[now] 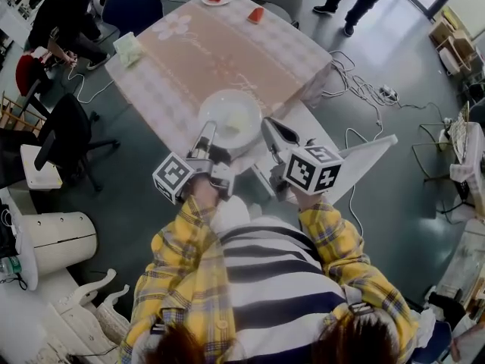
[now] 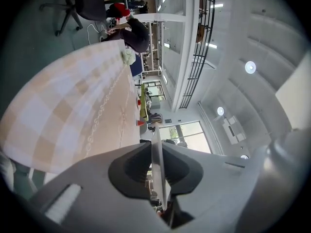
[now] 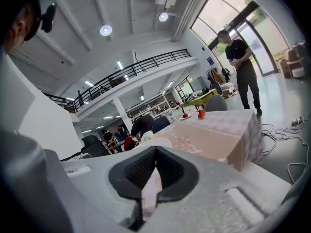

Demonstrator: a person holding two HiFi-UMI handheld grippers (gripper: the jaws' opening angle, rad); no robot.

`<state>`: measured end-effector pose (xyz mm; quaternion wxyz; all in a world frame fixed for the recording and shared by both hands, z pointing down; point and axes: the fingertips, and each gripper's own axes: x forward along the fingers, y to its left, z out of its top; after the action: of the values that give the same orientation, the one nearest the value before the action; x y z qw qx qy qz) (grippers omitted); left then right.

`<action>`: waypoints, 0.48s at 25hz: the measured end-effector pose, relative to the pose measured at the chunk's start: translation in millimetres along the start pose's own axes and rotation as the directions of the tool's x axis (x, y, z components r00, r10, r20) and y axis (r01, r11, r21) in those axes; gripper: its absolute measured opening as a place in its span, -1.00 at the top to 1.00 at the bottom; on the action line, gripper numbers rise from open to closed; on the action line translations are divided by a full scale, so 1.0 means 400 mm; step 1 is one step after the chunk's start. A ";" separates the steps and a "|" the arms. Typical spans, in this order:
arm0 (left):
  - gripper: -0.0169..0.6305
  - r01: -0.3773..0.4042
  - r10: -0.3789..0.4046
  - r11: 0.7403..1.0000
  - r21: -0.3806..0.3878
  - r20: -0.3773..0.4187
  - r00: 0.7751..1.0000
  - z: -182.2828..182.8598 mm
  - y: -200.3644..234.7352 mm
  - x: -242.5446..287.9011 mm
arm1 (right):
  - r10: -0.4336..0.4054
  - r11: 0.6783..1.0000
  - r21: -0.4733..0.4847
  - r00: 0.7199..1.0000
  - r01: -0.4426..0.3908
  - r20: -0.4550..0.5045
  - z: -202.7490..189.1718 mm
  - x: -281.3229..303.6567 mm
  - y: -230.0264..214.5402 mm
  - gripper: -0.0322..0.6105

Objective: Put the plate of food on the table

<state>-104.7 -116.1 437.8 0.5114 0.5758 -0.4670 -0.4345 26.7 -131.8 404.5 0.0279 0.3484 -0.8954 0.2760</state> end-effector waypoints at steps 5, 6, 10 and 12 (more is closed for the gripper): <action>0.89 -0.018 0.018 1.000 0.019 0.006 1.000 0.024 0.005 0.075 | -0.006 1.000 0.013 1.000 0.006 -0.008 0.030 0.054 -0.037 0.91; 0.88 -0.022 0.022 1.000 0.020 0.004 1.000 0.029 0.008 0.093 | -0.009 1.000 0.016 1.000 0.009 -0.012 0.032 0.067 -0.046 0.91; 0.88 -0.035 0.035 0.999 0.014 -0.009 0.999 0.061 0.023 0.168 | -0.030 0.999 0.029 0.999 0.031 -0.032 0.042 0.128 -0.083 0.91; 0.88 -0.045 0.045 0.999 0.009 -0.014 0.999 0.076 0.035 0.207 | -0.043 0.998 0.038 0.998 0.045 -0.038 0.051 0.155 -0.101 0.91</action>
<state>-120.4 -203.4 446.7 0.5221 0.5704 -0.4779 -0.4167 8.7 -204.2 421.3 0.0439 0.3632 -0.8813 0.2990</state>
